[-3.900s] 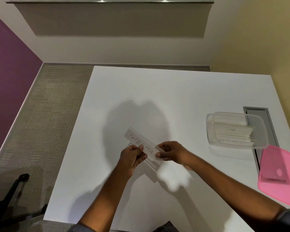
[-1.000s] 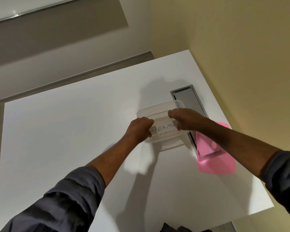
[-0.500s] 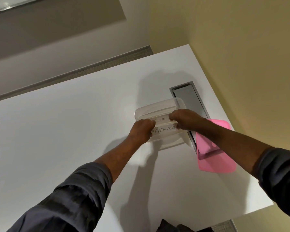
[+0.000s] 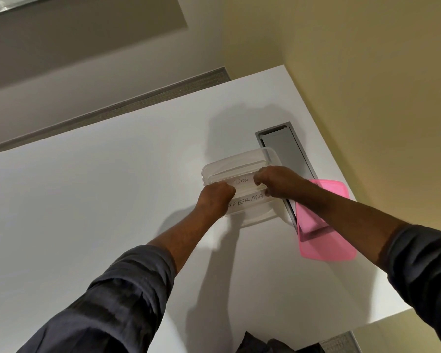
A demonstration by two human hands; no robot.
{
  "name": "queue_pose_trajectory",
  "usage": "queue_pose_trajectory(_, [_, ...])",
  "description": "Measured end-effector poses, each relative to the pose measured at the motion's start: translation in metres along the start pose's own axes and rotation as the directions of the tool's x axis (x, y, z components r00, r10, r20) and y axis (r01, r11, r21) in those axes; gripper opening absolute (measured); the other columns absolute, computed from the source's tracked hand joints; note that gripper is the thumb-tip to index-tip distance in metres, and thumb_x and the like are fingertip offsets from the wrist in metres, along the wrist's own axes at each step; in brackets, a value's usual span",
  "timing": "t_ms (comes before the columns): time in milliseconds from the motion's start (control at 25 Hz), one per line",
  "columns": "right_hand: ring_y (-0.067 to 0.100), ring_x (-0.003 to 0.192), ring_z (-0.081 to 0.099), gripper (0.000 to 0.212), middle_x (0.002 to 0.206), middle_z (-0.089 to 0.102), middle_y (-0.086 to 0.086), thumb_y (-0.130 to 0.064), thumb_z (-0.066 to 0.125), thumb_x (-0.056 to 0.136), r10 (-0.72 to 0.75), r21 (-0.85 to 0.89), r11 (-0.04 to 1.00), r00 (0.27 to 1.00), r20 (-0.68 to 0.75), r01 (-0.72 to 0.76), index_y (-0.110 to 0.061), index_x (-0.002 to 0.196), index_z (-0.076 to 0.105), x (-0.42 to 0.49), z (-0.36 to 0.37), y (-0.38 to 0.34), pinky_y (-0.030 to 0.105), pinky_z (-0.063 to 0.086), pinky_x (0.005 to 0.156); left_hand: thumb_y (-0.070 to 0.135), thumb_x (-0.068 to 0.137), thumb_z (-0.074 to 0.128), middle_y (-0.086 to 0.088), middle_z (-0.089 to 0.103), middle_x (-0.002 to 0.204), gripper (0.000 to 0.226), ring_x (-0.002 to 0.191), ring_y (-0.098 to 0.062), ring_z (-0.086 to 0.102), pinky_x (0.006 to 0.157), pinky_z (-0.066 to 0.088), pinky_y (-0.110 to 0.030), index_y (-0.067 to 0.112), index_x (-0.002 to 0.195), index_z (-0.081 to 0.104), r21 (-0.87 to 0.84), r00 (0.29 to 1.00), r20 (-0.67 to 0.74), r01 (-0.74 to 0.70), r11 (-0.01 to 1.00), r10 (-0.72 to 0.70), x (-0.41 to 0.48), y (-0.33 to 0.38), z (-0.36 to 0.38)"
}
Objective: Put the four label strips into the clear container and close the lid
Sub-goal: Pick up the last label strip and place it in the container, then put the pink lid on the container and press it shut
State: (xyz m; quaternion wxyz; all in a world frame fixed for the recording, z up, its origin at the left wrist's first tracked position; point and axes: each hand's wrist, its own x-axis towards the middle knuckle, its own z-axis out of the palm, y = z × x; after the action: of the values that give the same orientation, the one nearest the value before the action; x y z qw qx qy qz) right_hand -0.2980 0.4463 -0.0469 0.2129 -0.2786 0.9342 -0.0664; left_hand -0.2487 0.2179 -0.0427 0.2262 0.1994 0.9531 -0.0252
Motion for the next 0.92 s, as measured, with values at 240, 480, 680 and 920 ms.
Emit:
queue_pose_trajectory(240, [0.025,0.100,0.072,0.037,0.117,0.075,0.007,-0.012,0.087,0.081,-0.005,0.073,0.997,0.999,-0.050,0.009,-0.014,0.115,0.074,-0.007,0.000,0.001,0.037,0.058,0.084,0.012,0.094,0.075,-0.012,0.074,0.110,0.021,0.101,-0.034,0.075,0.078,0.060,-0.042,0.010,0.114,0.070,-0.053,0.999,-0.038,0.033,0.998,-0.035,-0.001,0.004,-0.006])
queue_pose_trajectory(480, [0.013,0.092,0.070,0.026,0.108,0.079,0.009,-0.008,0.082,0.089,0.113,0.435,0.898,0.923,-0.367,0.063,-0.005,0.114,0.077,-0.058,-0.022,-0.002,0.025,0.059,0.085,0.023,0.102,0.067,-0.003,0.078,0.103,0.017,0.093,-0.026,0.073,0.076,0.060,-0.039,0.016,0.115,0.075,-0.545,0.903,-0.365,-0.011,0.838,-0.225,-0.015,0.044,-0.027])
queue_pose_trajectory(680, [0.015,0.092,0.074,0.019,0.104,0.081,0.003,-0.013,0.078,0.093,0.488,0.636,0.752,0.795,-0.362,-0.172,-0.009,0.112,0.080,-0.123,-0.007,0.021,0.005,0.051,0.084,0.014,0.098,0.068,-0.008,0.081,0.092,0.012,0.080,-0.016,0.075,0.080,0.065,-0.038,0.009,0.099,0.080,-0.988,0.944,0.096,0.128,0.083,-0.316,-0.028,0.110,-0.022])
queue_pose_trajectory(920, [0.027,0.097,0.071,0.029,0.113,0.077,0.008,-0.015,0.082,0.090,0.786,0.772,0.449,0.610,-0.100,-0.451,-0.011,0.118,0.075,-0.189,0.047,0.065,0.037,0.056,0.093,0.006,0.095,0.069,-0.017,0.076,0.111,0.014,0.093,-0.023,0.071,0.085,0.062,-0.037,0.015,0.104,0.074,-0.929,0.919,0.369,0.368,-0.038,-0.140,-0.025,0.167,0.009])
